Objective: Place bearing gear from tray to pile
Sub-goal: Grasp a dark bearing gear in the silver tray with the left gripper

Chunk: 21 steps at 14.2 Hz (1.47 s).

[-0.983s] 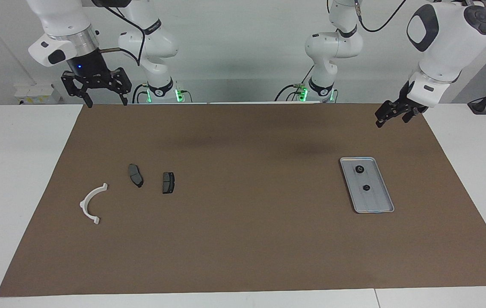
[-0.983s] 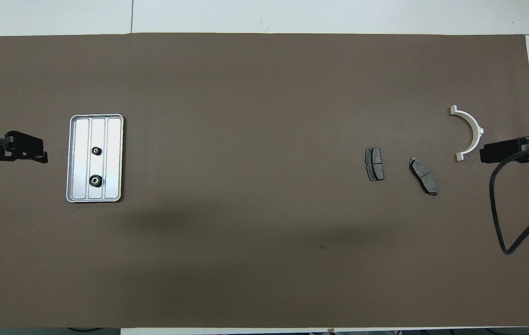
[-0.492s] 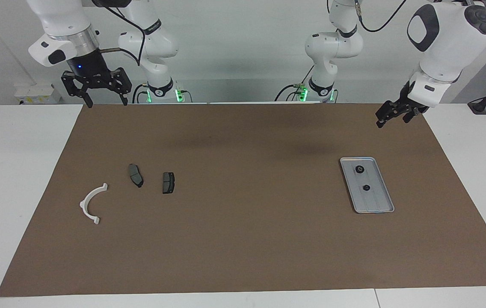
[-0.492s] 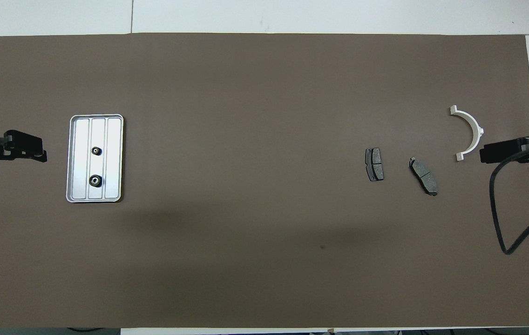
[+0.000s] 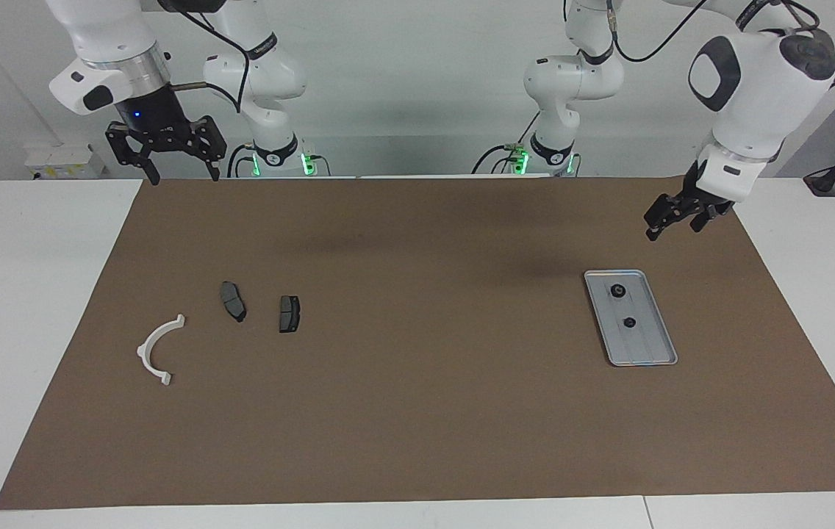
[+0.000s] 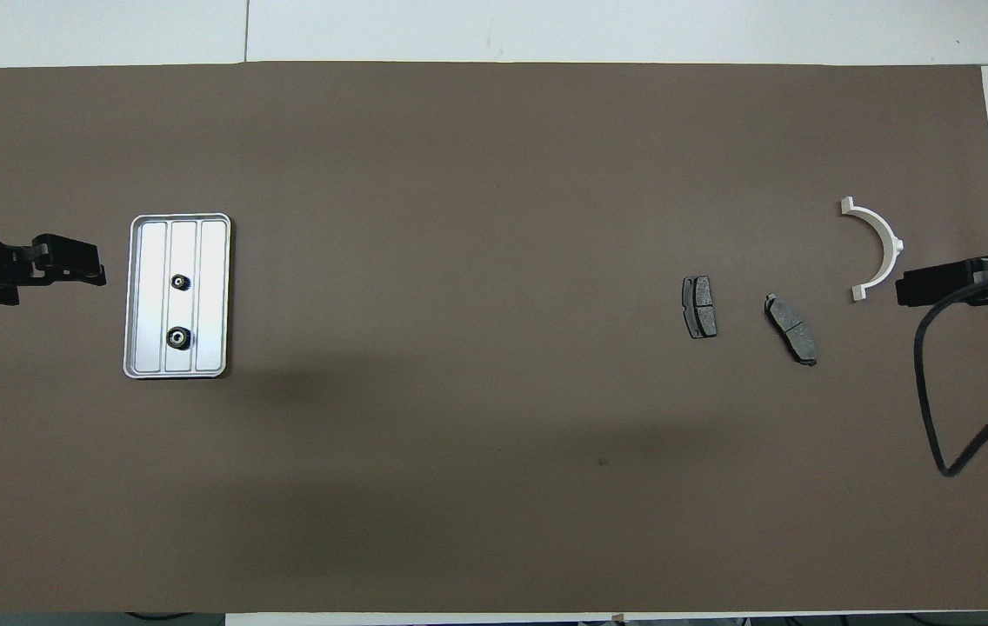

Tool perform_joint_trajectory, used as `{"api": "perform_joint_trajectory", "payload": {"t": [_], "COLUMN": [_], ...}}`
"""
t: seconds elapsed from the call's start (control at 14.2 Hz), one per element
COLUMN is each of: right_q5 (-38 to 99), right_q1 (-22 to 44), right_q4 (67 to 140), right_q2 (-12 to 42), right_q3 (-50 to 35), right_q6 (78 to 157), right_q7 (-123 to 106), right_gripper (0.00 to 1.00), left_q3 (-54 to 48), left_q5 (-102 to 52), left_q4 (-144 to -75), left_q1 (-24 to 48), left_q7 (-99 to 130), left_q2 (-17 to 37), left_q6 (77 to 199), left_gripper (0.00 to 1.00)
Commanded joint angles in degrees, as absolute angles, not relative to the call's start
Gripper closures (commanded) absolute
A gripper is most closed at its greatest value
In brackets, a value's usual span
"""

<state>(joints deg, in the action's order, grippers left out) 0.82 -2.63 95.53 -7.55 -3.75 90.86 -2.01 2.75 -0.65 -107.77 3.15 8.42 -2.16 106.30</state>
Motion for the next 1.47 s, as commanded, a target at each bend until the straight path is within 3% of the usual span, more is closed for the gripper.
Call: {"api": "perform_joint_trajectory", "payload": {"t": [0.0, 0.07, 0.14, 0.42, 0.63, 0.84, 1.4], "right_q5": [1.49, 1.49, 1.49, 1.41, 1.41, 1.41, 1.32], "right_q1": [-3.78, -3.87, -3.87, -3.87, -4.04, -3.78, -3.78], "right_q4": [95.71, 95.71, 95.71, 95.71, 95.71, 95.71, 95.62], "right_q2": [-7.91, -7.91, -7.91, -7.91, -7.91, -7.91, -7.82], "right_q3": [-4.31, -4.31, -4.31, -4.31, -4.22, -4.13, -4.13], "right_q6": [89.91, 89.91, 89.74, 89.74, 89.65, 89.47, 90.09], "right_q7": [-1.67, -1.67, -1.67, -1.84, -2.46, -3.87, -3.52], "right_gripper": [0.00, 0.00, 0.00, 0.00, 0.00, 0.00, 0.00], "left_q3": [2.37, 2.37, 2.37, 2.37, 2.29, 2.29, 2.29], "left_q5": [0.17, 0.18, 0.18, 0.09, 0.18, 0.17, 0.09], "left_q4": [-114.41, -116.35, -118.02, -126.90, -127.18, -127.27, -127.09], "left_q1": [2.46, 2.46, 2.37, 2.37, 2.37, 1.67, 1.93], "left_q7": [7.65, 7.30, 7.12, 7.03, 5.46, 2.82, 2.02], "left_q2": [-2.20, -2.02, -1.50, 0.96, 4.83, 5.45, 9.14], "left_q6": [112.39, 114.76, 116.96, 128.82, 130.69, 130.69, 133.42], "left_gripper": [0.03, 0.12, 0.15, 0.18, 0.23, 0.29, 0.34]}}
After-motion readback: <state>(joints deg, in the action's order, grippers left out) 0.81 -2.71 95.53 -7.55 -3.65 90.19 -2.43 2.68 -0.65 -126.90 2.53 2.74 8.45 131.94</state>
